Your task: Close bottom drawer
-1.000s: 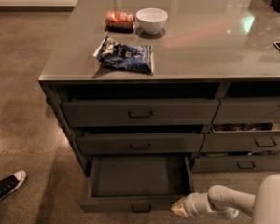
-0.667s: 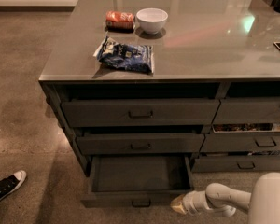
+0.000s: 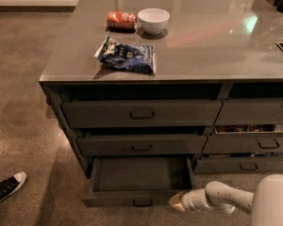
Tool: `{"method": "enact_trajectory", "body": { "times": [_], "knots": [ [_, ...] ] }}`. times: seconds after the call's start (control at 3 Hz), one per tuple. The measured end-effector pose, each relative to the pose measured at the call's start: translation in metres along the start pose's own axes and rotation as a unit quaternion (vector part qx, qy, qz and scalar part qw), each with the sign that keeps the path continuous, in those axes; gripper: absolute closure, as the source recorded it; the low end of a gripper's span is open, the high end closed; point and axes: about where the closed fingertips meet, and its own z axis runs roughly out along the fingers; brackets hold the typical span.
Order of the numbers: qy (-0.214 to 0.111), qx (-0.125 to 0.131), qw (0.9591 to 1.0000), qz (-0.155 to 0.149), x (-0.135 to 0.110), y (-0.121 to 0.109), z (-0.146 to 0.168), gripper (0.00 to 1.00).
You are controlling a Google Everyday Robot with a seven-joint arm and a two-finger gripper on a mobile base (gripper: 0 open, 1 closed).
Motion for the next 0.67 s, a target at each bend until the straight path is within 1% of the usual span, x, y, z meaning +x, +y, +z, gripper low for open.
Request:
{"method": "enact_trajectory", "body": {
  "times": [0.33, 0.67],
  "knots": [
    [-0.014, -0.004, 0.9998, -0.017, -0.0146, -0.0074, 0.0060, 0.12],
    [-0.014, -0.004, 0.9997, -0.018, -0.0136, -0.0043, 0.0052, 0.00]
  ]
}}
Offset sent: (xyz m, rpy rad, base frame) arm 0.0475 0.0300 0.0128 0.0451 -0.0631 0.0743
